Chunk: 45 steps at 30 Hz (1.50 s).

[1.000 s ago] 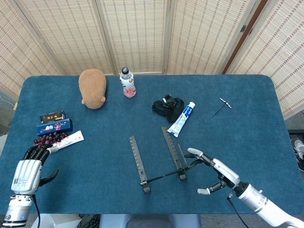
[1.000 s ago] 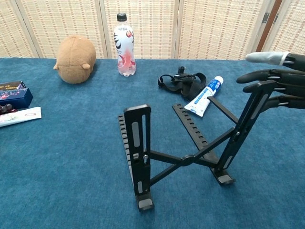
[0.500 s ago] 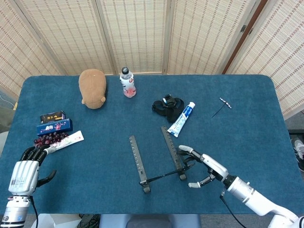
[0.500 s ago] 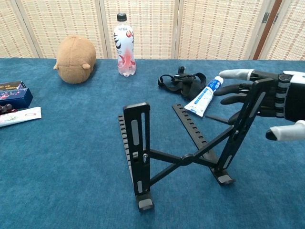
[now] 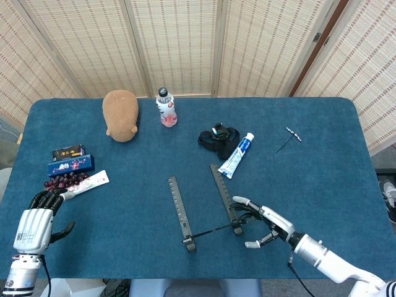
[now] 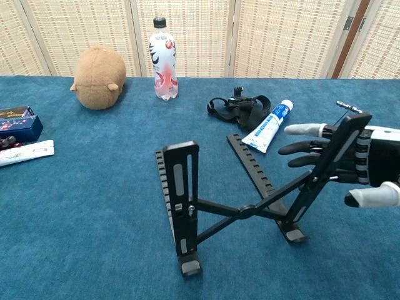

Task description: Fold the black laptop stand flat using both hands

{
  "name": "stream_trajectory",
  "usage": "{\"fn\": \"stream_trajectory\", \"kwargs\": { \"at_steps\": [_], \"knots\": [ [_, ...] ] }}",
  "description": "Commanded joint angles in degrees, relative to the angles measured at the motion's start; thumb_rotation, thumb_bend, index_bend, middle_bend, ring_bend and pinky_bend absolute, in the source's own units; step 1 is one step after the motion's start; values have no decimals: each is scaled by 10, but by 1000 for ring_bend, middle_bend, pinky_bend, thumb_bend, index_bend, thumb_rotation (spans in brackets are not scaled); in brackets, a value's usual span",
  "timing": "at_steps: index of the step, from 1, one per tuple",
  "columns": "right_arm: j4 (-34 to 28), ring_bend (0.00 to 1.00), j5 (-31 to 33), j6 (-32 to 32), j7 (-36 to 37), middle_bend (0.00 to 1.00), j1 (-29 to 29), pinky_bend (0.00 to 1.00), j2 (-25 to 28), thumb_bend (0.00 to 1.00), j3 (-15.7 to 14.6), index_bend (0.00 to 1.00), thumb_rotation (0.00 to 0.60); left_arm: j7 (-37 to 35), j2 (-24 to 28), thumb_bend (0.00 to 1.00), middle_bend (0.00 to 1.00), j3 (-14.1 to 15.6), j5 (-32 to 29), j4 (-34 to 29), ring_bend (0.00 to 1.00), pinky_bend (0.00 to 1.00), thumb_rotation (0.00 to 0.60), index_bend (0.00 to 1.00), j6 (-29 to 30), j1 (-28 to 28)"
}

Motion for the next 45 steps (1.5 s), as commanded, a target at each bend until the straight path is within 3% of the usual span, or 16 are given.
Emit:
{"fn": "stream_trajectory", "kwargs": {
  "at_steps": [1, 11, 20, 26, 29, 36, 45],
  "knots": [
    [-3, 116, -1, -2, 8, 143, 3, 245, 4, 0, -6, 51, 600, 0, 0, 209, 234, 0, 0, 0, 277, 168, 600, 276, 0, 0],
    [-16, 112, 8, 28, 9, 141, 0, 245, 17, 0, 5, 46, 600, -17, 11, 209, 234, 3, 4, -2, 277, 168, 600, 276, -19, -10],
    [-53, 112, 21, 90, -25, 141, -13, 245, 51, 0, 40, 46, 600, -115, 59, 209, 234, 37, 50, -3, 277, 131, 600, 281, -119, -58],
    [-78, 105, 22, 107, -47, 139, -18, 245, 76, 0, 52, 42, 600, -174, 61, 210, 220, 49, 77, -5, 274, 103, 600, 285, -185, -104],
    [-86, 102, 24, 108, -53, 139, -21, 245, 84, 0, 53, 40, 600, -206, 59, 223, 211, 50, 80, -8, 243, 74, 600, 285, -228, -135],
    [-94, 95, 27, 108, -61, 138, -32, 245, 95, 0, 50, 40, 600, -292, 35, 362, 207, 47, 83, 1, 200, 25, 600, 309, -318, -207],
    [-98, 91, 32, 105, -69, 138, -42, 245, 97, 0, 50, 37, 600, -335, -24, 434, 189, 41, 72, 29, 169, 11, 600, 329, -378, -265]
  ]
}}
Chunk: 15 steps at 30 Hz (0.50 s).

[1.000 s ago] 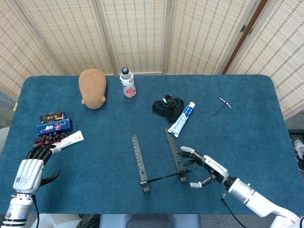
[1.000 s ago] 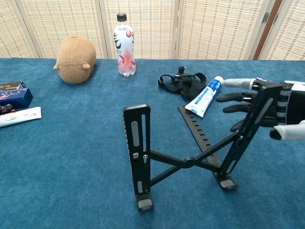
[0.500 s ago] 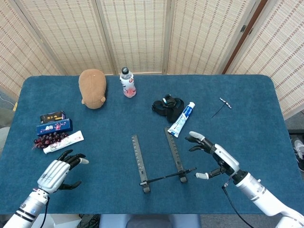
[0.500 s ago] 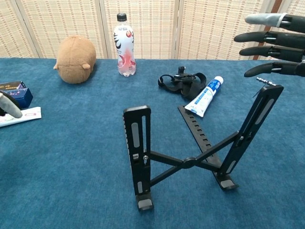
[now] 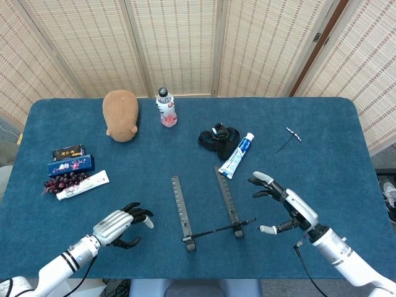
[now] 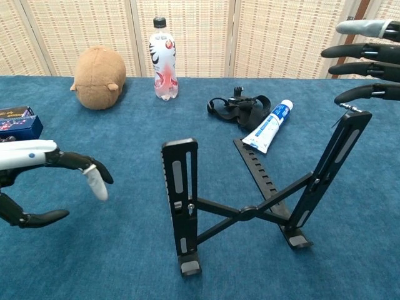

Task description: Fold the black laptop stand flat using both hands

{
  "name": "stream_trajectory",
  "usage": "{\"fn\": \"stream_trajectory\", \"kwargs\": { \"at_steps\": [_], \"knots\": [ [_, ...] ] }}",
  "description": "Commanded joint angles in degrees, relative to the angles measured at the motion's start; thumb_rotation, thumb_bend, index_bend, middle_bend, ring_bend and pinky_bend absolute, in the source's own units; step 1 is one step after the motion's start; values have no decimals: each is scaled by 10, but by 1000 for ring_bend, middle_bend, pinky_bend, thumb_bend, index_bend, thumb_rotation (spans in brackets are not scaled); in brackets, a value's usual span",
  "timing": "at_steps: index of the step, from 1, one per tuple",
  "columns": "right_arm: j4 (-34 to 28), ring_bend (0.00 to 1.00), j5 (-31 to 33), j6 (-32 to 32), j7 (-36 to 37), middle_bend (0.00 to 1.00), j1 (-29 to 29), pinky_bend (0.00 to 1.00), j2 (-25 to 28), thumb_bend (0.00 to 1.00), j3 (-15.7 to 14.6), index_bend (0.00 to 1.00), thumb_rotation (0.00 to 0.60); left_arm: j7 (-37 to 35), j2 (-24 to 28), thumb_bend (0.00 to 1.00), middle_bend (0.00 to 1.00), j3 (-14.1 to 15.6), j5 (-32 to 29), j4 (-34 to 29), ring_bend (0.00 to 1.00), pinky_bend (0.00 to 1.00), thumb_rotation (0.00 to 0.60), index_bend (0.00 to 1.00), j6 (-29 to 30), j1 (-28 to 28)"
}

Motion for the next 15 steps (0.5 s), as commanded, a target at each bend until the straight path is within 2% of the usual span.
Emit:
{"fn": "stream_trajectory", "kwargs": {
  "at_steps": [1, 15],
  "knots": [
    [-1, 91, 2, -1, -2, 138, -2, 245, 0, 0, 0, 37, 600, -12, -21, 440, 187, -4, -9, 10, 166, 10, 600, 329, -13, -16],
    [0, 91, 6, -5, -3, 138, -14, 245, -1, 0, 3, 36, 600, -14, -73, 451, 180, -10, -37, 19, 156, 10, 600, 327, -39, -58]
  ]
}}
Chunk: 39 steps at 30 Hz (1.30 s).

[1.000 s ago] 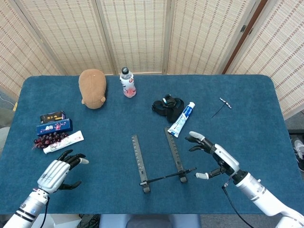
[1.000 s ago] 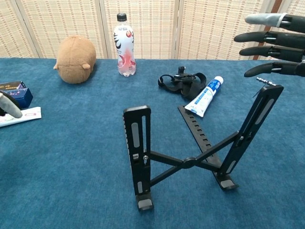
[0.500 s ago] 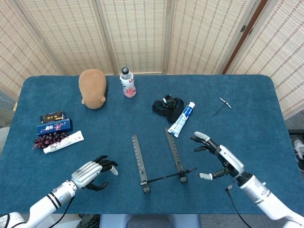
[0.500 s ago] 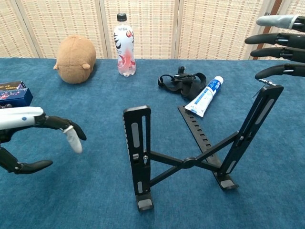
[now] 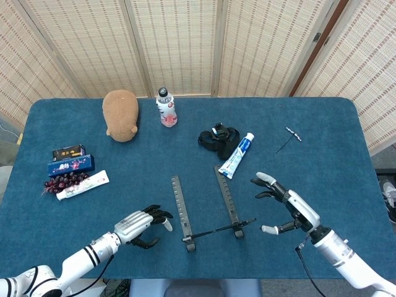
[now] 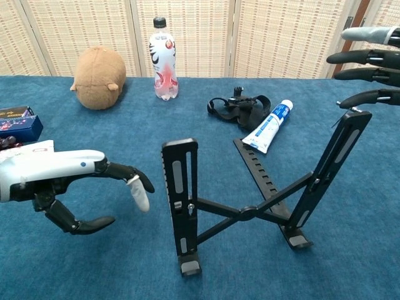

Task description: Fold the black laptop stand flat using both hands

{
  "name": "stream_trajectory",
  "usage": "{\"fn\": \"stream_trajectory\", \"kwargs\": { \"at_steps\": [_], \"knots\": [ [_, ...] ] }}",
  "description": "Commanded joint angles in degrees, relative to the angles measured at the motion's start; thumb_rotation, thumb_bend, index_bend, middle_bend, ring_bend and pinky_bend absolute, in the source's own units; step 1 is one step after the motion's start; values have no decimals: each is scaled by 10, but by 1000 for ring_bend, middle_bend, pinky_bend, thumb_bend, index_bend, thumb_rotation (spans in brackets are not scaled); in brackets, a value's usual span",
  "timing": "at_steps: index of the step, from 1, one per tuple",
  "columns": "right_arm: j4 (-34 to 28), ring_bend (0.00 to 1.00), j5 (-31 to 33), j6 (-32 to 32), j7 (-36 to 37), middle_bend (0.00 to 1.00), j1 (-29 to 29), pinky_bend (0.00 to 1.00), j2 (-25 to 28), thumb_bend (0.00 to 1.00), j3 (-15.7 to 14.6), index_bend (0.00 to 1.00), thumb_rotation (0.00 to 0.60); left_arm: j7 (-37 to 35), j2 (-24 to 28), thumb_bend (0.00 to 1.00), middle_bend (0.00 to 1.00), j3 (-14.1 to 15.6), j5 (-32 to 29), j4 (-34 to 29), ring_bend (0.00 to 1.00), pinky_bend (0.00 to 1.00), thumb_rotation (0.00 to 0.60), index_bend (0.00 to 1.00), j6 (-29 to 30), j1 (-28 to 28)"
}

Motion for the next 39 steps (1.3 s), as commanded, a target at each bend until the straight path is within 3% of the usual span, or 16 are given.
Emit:
{"fn": "stream_trajectory", "kwargs": {
  "at_steps": [1, 39],
  "knots": [
    [1, 91, 0, 0, 2, 138, -2, 245, 0, 0, 0, 36, 600, 3, -8, 451, 180, -1, -5, 1, 155, 10, 600, 327, -4, -7],
    [13, 80, -8, 6, 17, 134, -22, 245, 2, 0, 1, 26, 600, 30, -46, 451, 174, 0, -53, -9, 152, 4, 600, 327, -20, -56]
  ]
}}
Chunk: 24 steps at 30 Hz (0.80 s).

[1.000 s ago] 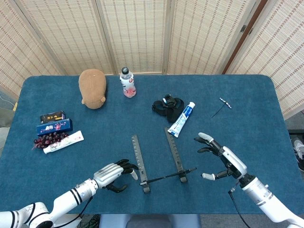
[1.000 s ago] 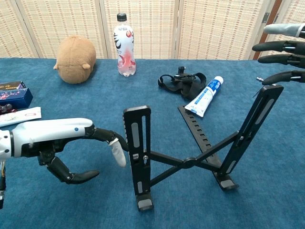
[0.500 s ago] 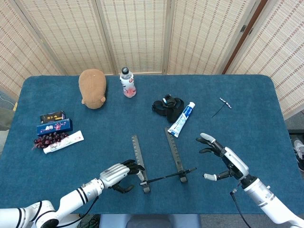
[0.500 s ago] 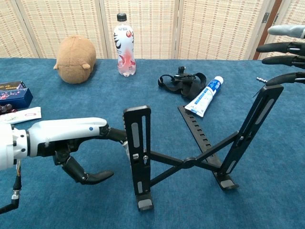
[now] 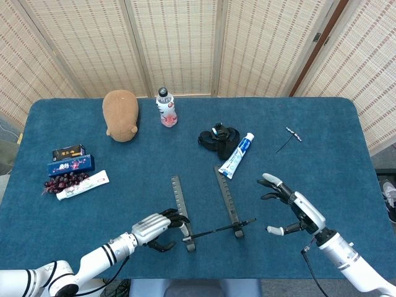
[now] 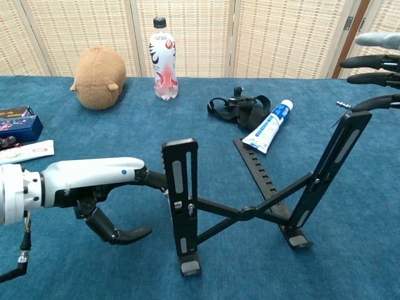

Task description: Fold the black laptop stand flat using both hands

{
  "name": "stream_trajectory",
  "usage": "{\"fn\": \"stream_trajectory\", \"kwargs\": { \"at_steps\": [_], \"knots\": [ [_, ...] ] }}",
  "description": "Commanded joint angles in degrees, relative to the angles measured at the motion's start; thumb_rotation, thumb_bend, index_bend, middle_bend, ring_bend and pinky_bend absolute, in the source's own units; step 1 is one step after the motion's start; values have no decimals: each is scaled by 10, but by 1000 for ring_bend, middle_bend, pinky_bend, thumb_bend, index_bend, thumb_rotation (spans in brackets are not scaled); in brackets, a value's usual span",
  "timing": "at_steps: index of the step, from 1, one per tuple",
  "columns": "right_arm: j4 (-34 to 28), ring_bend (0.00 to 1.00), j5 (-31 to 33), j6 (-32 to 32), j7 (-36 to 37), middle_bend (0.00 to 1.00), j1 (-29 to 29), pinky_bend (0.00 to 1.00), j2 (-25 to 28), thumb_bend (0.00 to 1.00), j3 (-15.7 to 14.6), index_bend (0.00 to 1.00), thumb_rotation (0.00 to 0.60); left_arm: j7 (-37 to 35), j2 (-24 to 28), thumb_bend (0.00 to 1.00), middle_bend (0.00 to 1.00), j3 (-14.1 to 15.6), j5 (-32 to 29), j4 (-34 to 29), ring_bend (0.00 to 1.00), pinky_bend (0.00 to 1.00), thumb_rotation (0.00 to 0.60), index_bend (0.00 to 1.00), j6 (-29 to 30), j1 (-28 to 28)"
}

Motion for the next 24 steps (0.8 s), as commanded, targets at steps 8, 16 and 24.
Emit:
{"fn": "stream_trajectory", "kwargs": {
  "at_steps": [8, 16, 24],
  "knots": [
    [1, 79, 0, 1, 1, 134, -3, 245, 0, 0, 1, 25, 600, 4, -3, 452, 174, 5, -2, -2, 152, 4, 600, 327, 1, -3],
    [3, 79, -1, 3, 3, 134, -6, 245, 0, 0, 0, 24, 600, 5, -4, 451, 173, 8, -5, -4, 152, 4, 600, 327, -1, -6],
    [3, 72, 0, 6, -13, 130, -8, 243, 4, 0, 3, 21, 600, 2, 6, 451, 171, 10, -7, -12, 152, 4, 600, 327, -2, -9]
  ]
}}
